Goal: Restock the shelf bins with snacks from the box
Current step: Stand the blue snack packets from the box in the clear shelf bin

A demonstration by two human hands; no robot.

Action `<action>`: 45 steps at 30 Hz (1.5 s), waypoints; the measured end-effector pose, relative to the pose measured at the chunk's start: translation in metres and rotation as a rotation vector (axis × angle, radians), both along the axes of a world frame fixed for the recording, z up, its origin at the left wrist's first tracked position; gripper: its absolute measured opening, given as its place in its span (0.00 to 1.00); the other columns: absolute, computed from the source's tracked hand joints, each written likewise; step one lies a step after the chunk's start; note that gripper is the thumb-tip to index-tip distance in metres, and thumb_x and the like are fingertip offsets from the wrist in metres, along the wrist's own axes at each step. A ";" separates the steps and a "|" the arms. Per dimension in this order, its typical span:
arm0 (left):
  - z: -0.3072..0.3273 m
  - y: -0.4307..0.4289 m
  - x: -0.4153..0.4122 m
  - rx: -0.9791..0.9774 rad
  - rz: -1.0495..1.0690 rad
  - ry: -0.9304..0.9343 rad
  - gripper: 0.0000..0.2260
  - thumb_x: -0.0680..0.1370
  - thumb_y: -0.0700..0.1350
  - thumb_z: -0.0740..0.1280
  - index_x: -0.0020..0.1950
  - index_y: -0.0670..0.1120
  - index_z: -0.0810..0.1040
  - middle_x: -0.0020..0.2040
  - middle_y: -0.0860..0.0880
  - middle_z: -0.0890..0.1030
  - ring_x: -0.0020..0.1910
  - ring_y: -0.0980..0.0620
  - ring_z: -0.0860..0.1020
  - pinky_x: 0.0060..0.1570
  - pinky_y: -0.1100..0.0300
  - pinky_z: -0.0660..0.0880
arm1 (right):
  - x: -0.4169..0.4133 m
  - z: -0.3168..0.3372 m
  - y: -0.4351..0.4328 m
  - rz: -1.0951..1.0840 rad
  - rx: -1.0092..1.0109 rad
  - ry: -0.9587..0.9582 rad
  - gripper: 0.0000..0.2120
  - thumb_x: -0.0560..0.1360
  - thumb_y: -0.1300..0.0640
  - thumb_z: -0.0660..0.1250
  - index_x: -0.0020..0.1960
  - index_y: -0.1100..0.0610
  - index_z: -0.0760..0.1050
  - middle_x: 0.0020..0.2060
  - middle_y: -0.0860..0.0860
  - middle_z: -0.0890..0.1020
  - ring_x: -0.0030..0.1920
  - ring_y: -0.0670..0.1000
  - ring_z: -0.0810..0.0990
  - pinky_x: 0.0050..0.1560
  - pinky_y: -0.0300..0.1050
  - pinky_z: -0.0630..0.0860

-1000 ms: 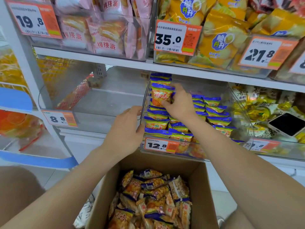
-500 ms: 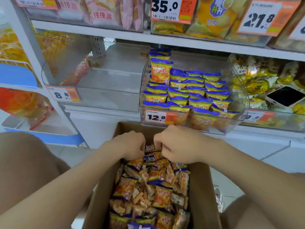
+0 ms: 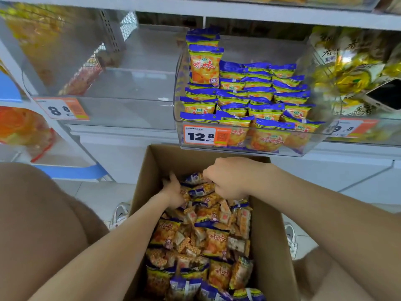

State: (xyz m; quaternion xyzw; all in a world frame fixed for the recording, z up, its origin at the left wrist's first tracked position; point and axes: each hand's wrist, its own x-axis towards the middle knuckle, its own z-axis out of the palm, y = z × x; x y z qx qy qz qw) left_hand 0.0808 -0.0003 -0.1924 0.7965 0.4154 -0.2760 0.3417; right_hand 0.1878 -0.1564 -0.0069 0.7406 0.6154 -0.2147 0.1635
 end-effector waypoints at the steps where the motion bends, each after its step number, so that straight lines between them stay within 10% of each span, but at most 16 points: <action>1: -0.006 0.000 0.001 -0.022 0.041 -0.013 0.55 0.77 0.41 0.76 0.84 0.44 0.33 0.84 0.37 0.51 0.81 0.36 0.60 0.77 0.47 0.66 | 0.000 -0.001 0.001 -0.004 -0.005 -0.002 0.04 0.79 0.63 0.61 0.49 0.56 0.73 0.41 0.53 0.74 0.38 0.55 0.77 0.32 0.51 0.71; 5: -0.019 0.000 -0.003 0.080 -0.085 -0.052 0.38 0.75 0.52 0.77 0.82 0.54 0.63 0.78 0.42 0.61 0.77 0.33 0.61 0.78 0.43 0.62 | 0.000 -0.005 0.005 -0.011 -0.041 0.002 0.07 0.80 0.60 0.61 0.56 0.55 0.76 0.44 0.53 0.75 0.41 0.56 0.80 0.36 0.51 0.75; 8: -0.016 -0.007 -0.009 0.046 -0.159 -0.125 0.23 0.78 0.42 0.74 0.70 0.59 0.75 0.77 0.44 0.59 0.76 0.37 0.62 0.78 0.49 0.62 | -0.001 -0.009 0.004 -0.022 -0.073 0.011 0.09 0.81 0.60 0.61 0.58 0.55 0.76 0.46 0.53 0.77 0.42 0.56 0.81 0.36 0.50 0.75; 13: -0.013 -0.019 -0.017 0.067 -0.173 -0.202 0.28 0.76 0.36 0.72 0.72 0.53 0.67 0.72 0.44 0.71 0.60 0.48 0.71 0.60 0.56 0.71 | -0.001 -0.012 0.000 -0.048 -0.099 0.019 0.11 0.80 0.60 0.61 0.60 0.55 0.77 0.48 0.55 0.80 0.46 0.57 0.83 0.36 0.50 0.76; 21: 0.046 -0.016 -0.022 -0.001 -0.229 -0.292 0.32 0.65 0.51 0.85 0.65 0.48 0.79 0.58 0.52 0.83 0.58 0.50 0.81 0.61 0.50 0.81 | 0.008 0.012 -0.010 -0.113 -0.061 0.016 0.12 0.82 0.58 0.60 0.63 0.57 0.77 0.54 0.58 0.80 0.52 0.61 0.82 0.52 0.60 0.82; 28: 0.180 -0.031 -0.023 -0.207 -0.225 -0.690 0.20 0.69 0.44 0.84 0.59 0.49 0.84 0.51 0.53 0.88 0.51 0.57 0.85 0.53 0.59 0.81 | 0.017 0.063 -0.028 -0.257 0.033 0.066 0.18 0.81 0.48 0.67 0.39 0.58 0.70 0.31 0.51 0.69 0.31 0.53 0.68 0.32 0.48 0.64; 35: 0.258 -0.028 -0.036 -0.255 0.067 -1.018 0.24 0.71 0.39 0.81 0.65 0.51 0.81 0.52 0.51 0.88 0.51 0.53 0.86 0.50 0.62 0.82 | 0.008 0.111 -0.031 -0.691 0.584 0.827 0.23 0.71 0.50 0.82 0.58 0.43 0.74 0.49 0.46 0.87 0.49 0.46 0.87 0.54 0.47 0.84; 41: 0.272 0.005 -0.017 0.219 0.011 -1.072 0.28 0.74 0.55 0.78 0.70 0.54 0.72 0.59 0.56 0.78 0.51 0.57 0.80 0.47 0.65 0.78 | 0.018 0.110 -0.003 -0.766 1.072 0.708 0.19 0.73 0.57 0.81 0.49 0.43 0.72 0.41 0.41 0.85 0.42 0.41 0.85 0.46 0.40 0.82; 45: 0.249 0.020 -0.007 0.574 0.009 -1.008 0.27 0.79 0.53 0.74 0.74 0.48 0.69 0.66 0.49 0.72 0.64 0.49 0.74 0.61 0.56 0.73 | 0.052 0.097 0.024 -0.786 1.256 0.436 0.21 0.74 0.52 0.80 0.60 0.50 0.73 0.44 0.44 0.84 0.40 0.39 0.83 0.43 0.36 0.80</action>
